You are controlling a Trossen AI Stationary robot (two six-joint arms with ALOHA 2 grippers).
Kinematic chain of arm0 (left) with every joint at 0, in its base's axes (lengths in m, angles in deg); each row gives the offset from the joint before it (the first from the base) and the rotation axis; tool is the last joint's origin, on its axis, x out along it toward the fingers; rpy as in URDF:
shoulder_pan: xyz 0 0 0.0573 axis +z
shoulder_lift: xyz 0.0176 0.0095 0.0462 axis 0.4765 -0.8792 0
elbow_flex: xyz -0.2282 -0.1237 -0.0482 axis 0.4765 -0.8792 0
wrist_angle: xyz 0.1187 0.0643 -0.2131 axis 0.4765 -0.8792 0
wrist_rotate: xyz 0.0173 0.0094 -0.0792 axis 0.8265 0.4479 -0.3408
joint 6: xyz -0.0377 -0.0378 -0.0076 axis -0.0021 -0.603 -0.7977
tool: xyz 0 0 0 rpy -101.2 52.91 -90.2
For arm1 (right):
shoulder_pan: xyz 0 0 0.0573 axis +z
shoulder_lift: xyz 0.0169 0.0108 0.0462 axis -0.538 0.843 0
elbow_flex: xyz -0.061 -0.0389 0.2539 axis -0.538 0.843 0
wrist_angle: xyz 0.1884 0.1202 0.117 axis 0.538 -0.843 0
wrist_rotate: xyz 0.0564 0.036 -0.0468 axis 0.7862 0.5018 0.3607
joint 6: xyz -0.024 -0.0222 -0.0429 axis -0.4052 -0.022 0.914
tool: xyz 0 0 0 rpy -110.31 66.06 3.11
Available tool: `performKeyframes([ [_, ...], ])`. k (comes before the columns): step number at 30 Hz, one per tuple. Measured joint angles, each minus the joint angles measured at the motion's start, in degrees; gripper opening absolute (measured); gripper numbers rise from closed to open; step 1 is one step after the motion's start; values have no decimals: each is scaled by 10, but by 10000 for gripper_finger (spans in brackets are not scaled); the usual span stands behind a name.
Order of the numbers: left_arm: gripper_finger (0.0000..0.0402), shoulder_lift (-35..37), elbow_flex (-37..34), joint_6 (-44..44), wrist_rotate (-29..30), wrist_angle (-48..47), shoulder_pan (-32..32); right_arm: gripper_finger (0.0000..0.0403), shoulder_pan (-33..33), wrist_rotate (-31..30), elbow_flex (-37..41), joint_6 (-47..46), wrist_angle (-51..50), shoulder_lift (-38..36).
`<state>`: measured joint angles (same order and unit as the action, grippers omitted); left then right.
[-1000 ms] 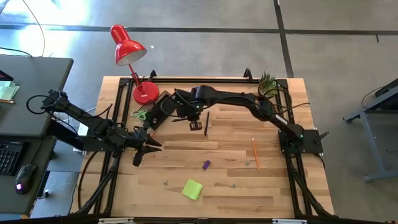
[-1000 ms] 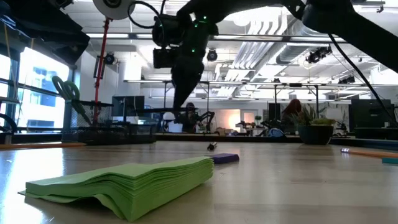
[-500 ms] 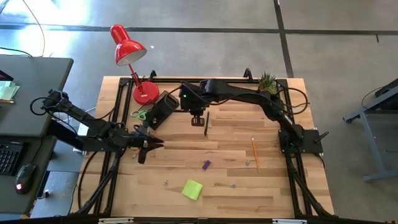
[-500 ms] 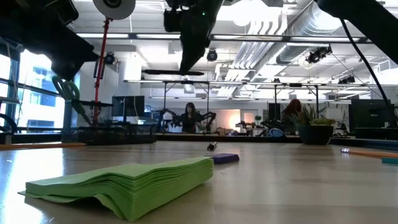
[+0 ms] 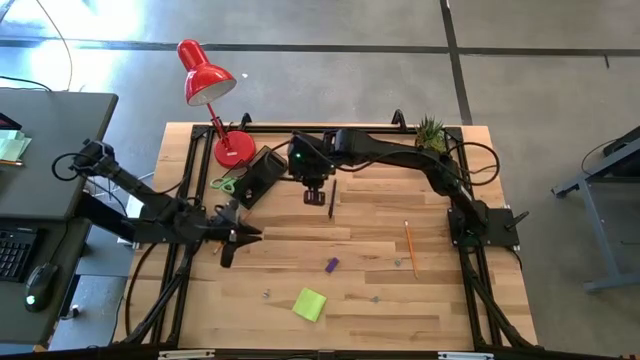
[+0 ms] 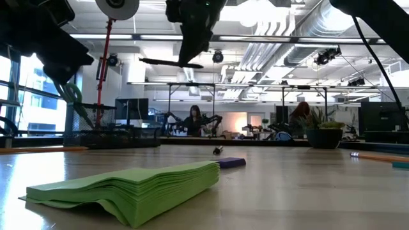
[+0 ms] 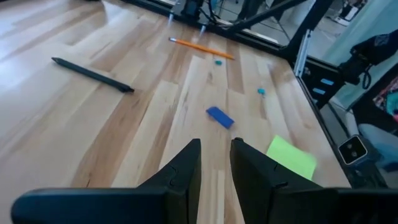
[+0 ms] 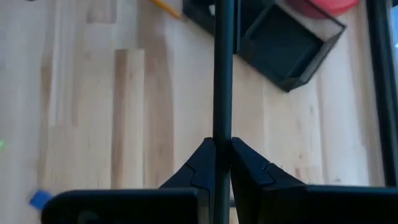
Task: Pick and place office supplies into organizer
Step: Put the left black pen into the desk organizer
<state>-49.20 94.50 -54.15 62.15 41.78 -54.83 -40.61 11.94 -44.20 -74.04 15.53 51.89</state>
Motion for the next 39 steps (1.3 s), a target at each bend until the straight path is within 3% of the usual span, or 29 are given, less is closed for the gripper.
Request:
performKeyframes([
  [4,74,-17,0,-25,60,1,-49,15,2,12,91,-2,95,-28],
  [7,74,-25,0,-44,101,2,-81,14,-3,47,255,-19,252,-93],
  [10,74,-28,0,-55,147,4,-106,16,-15,35,425,-26,413,-180],
  [13,74,-28,0,-47,199,23,-111,15,-29,62,557,-34,559,-262],
  [16,74,-28,0,7,234,90,-94,15,-35,93,665,-49,695,-325],
  [22,74,-44,0,221,197,323,-28,15,-24,138,844,-77,1010,-367],
  [27,74,-89,0,280,161,392,38,15,-6,129,910,-77,1176,-363],
  [33,74,-159,10,282,90,449,134,14,2,120,885,-65,1194,-353],
  [39,74,-222,63,327,-39,511,192,14,21,99,846,-61,1190,-297],
])
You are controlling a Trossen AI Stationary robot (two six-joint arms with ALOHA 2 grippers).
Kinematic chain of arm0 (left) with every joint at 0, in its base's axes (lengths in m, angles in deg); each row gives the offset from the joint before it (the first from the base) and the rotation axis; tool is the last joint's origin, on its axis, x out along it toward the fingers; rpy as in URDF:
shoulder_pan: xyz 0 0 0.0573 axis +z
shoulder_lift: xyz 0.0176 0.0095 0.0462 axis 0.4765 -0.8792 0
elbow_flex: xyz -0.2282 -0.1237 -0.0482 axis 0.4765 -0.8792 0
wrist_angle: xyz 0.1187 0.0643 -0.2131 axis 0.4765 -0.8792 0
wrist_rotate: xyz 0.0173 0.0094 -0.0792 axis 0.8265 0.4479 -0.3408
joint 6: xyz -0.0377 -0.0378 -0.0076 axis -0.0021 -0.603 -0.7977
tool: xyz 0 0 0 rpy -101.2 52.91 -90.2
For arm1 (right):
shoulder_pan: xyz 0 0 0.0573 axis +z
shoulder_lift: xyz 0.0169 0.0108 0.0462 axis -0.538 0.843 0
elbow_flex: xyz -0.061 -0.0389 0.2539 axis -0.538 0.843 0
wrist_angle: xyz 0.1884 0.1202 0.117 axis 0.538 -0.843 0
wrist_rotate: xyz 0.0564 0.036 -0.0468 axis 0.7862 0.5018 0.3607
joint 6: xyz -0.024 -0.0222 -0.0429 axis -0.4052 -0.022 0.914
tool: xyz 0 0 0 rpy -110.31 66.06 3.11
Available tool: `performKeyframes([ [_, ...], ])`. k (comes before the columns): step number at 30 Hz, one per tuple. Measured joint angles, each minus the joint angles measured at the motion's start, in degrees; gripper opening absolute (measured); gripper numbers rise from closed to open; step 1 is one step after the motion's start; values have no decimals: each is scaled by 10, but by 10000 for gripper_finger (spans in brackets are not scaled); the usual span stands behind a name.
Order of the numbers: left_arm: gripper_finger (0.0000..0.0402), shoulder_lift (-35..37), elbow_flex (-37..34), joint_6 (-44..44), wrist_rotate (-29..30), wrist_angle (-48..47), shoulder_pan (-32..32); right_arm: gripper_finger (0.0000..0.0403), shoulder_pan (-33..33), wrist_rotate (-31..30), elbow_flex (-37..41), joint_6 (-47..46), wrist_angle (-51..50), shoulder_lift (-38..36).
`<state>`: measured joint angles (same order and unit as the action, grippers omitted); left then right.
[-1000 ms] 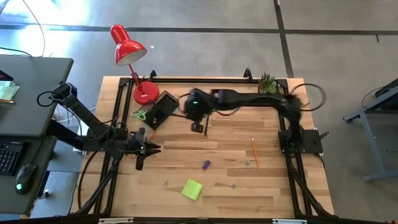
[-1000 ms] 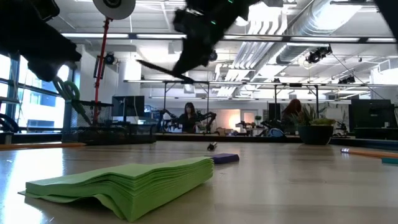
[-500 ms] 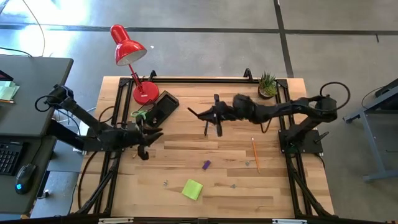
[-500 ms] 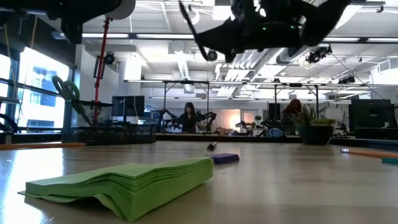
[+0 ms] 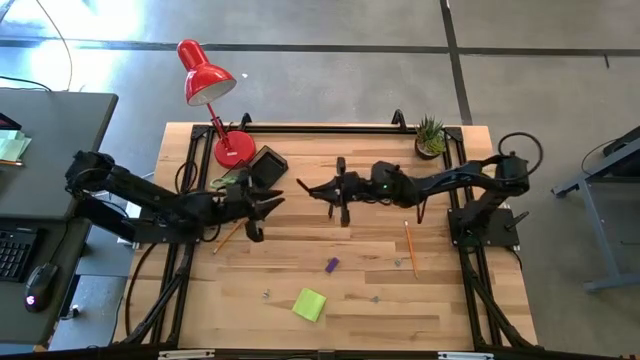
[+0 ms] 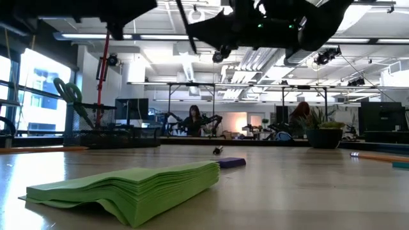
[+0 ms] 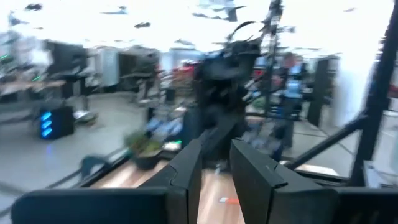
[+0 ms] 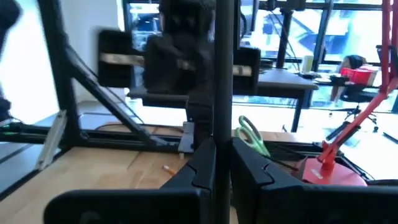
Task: Pick and place office supplies into organizer
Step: Put the left black pen into the desk organizer
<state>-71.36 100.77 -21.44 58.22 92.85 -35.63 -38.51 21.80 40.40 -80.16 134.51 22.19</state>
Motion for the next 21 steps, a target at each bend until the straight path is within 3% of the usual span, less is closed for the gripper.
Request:
performKeyframes([
  [6,74,-37,40,50,20,-66,9,14,13,-8,-8,1,24,24],
  [12,80,-59,49,79,29,-49,8,18,23,-13,-8,-3,10,24],
  [21,163,-59,49,48,18,-50,8,19,31,-43,-8,10,0,24],
])
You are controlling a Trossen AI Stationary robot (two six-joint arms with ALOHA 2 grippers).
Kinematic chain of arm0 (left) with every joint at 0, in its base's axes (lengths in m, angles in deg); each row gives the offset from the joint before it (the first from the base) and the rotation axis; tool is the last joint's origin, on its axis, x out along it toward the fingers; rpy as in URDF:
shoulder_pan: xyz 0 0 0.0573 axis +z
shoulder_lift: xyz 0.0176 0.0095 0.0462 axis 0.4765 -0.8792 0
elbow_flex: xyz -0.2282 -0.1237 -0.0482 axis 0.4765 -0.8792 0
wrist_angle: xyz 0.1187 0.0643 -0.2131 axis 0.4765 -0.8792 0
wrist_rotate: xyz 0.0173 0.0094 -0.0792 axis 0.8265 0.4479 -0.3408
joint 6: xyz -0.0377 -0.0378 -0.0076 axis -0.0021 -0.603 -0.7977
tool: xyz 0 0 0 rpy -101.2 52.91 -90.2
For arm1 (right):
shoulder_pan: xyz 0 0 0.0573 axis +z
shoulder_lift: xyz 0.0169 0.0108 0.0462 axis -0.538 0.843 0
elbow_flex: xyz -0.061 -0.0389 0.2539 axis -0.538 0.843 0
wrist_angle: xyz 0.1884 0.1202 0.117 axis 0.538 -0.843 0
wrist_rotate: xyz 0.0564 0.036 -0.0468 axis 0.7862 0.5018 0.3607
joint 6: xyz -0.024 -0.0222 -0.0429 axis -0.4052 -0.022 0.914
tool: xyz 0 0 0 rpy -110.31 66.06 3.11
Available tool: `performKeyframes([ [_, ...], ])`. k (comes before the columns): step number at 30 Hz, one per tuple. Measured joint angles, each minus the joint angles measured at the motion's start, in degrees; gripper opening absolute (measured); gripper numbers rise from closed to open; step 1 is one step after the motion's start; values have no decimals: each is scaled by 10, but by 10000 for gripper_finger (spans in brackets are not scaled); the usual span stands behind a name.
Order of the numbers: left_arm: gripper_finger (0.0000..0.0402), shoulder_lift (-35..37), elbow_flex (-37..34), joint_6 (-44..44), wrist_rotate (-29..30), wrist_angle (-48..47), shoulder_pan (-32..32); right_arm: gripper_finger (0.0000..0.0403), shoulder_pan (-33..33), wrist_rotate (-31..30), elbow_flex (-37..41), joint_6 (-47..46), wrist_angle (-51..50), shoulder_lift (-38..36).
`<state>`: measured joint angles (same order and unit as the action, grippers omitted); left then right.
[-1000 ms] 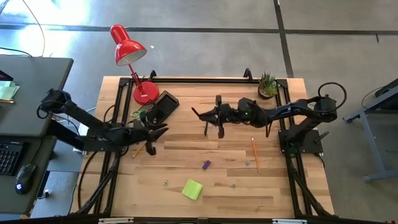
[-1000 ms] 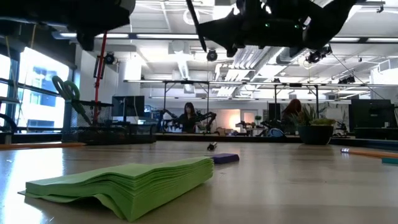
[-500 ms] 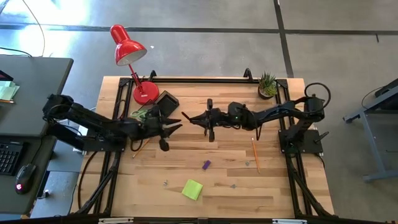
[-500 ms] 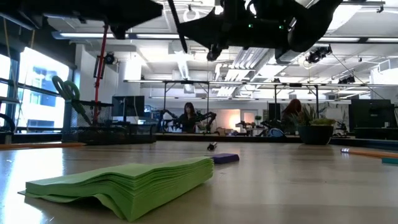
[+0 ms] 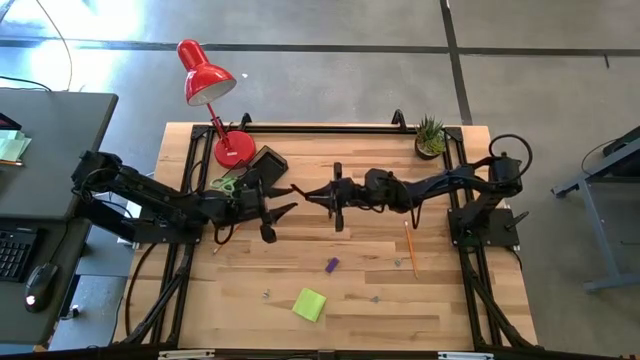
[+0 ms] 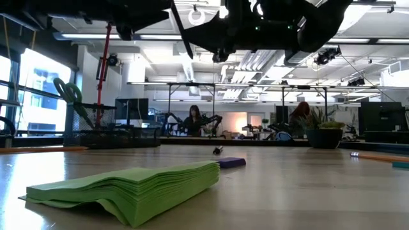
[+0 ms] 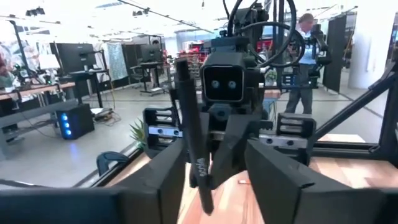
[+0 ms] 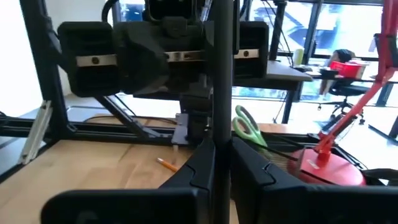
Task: Pick and place office supplies into organizer
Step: Put the left black pen into the desk organizer
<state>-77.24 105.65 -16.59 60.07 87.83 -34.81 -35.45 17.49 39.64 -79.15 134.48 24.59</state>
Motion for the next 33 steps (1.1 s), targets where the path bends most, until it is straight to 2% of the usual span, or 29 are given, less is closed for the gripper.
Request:
performKeyframes([
  [5,195,0,0,-16,-2,13,0,18,4,1,0,-4,0,0],
  [9,197,0,0,-50,-2,16,0,20,3,1,0,2,0,0],
  [17,162,-49,1,-71,-2,95,0,20,3,11,0,11,-14,0],
  [25,139,-109,29,-70,17,91,0,20,3,11,1,12,-27,0],
  [33,112,-118,45,-67,26,48,0,20,3,11,1,13,-49,0],
])
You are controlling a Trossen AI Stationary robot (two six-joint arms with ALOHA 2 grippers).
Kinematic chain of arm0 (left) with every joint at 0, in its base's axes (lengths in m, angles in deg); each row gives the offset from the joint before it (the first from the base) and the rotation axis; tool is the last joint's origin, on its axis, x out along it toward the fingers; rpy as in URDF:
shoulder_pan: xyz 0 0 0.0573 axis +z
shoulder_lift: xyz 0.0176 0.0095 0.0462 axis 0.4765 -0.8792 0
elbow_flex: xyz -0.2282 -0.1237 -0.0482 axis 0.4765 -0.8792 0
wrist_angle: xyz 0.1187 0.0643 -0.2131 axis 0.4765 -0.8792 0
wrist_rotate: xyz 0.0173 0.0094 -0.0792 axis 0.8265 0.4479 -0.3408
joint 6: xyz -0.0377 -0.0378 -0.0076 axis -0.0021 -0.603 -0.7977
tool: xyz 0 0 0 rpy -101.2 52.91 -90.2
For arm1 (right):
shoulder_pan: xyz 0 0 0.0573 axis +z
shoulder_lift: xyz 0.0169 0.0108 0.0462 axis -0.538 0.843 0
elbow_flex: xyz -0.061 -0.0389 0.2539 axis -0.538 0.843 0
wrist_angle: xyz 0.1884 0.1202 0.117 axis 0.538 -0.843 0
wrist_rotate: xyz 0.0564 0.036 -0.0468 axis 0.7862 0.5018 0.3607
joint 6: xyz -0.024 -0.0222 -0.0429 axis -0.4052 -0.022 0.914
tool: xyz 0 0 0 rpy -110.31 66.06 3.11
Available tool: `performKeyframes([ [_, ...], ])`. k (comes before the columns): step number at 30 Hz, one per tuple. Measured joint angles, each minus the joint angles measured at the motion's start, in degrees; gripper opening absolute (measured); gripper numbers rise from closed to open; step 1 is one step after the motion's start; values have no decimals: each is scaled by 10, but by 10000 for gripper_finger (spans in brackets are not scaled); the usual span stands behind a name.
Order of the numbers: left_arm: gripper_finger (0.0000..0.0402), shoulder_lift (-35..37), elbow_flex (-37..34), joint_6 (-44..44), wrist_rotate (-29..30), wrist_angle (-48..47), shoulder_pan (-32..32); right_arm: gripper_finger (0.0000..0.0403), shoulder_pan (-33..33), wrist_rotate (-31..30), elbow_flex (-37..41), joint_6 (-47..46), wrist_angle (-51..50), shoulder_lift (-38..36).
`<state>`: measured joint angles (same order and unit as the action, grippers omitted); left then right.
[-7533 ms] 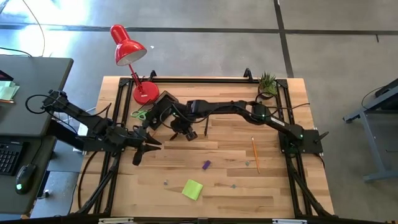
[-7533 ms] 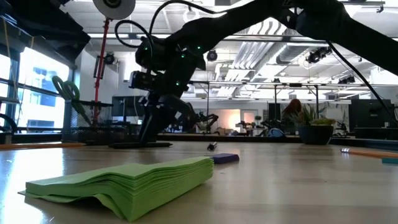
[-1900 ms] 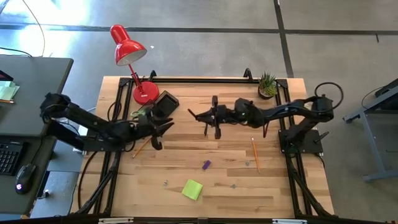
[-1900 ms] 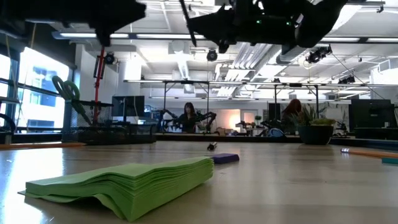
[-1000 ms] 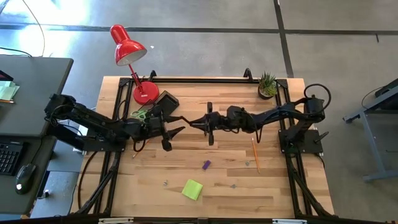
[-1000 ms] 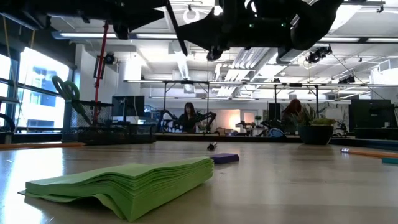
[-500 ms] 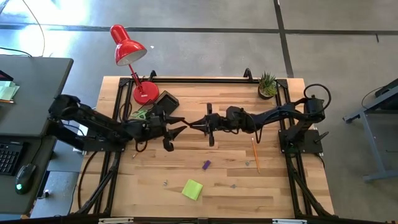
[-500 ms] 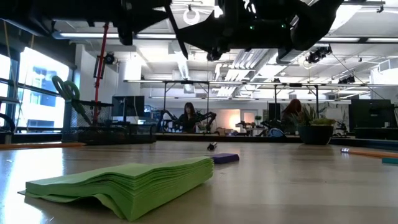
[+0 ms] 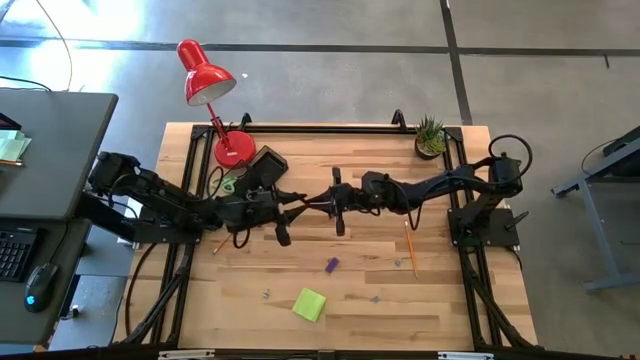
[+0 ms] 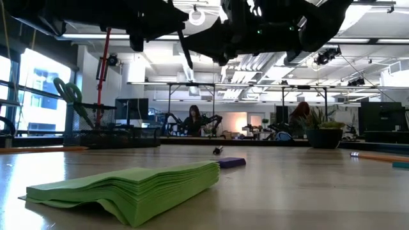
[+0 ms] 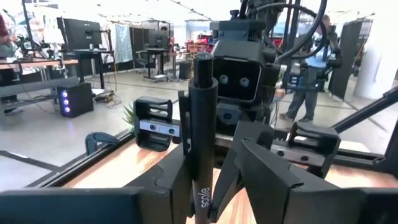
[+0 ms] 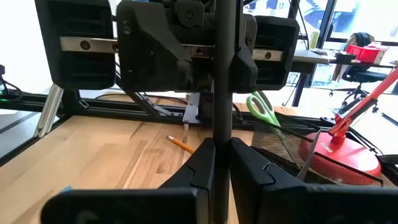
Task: Pick and place office supplies into organizer
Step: Put the left black pen into the desk organizer
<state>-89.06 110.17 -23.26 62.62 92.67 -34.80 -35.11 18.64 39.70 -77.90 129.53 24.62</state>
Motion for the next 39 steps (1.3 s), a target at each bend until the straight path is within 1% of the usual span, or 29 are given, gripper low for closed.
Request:
performKeyframes([
  [3,82,0,0,2,1,-5,0,21,0,1,0,-1,-8,0],
  [7,27,0,0,22,1,-13,0,22,0,2,0,-1,-16,0],
  [9,12,0,0,24,0,-17,0,26,0,2,0,-1,-18,0],
  [10,12,0,0,24,0,-17,0,29,0,1,0,-1,-20,0],
  [13,31,0,0,26,2,-18,0,42,0,1,0,-1,-25,0],
  [15,39,1,0,35,17,-19,0,51,0,-1,0,-1,-39,0],
  [18,31,20,0,57,39,-45,0,63,-1,-9,0,-1,-53,1],
  [21,11,59,1,62,69,-115,0,74,-1,-13,0,1,-76,1],
  [24,13,112,1,61,111,-199,0,85,-1,-28,0,4,-84,1],
  [28,30,189,1,51,201,-340,0,98,-2,-32,0,5,-85,1],
  [32,20,260,-4,-6,291,-490,0,103,-2,-35,0,-1,-85,1],
  [36,7,330,-21,-46,327,-556,0,101,-2,-35,0,-2,-85,1],
  [39,13,378,-36,-62,360,-580,0,101,-2,-37,0,-2,-85,1],
])
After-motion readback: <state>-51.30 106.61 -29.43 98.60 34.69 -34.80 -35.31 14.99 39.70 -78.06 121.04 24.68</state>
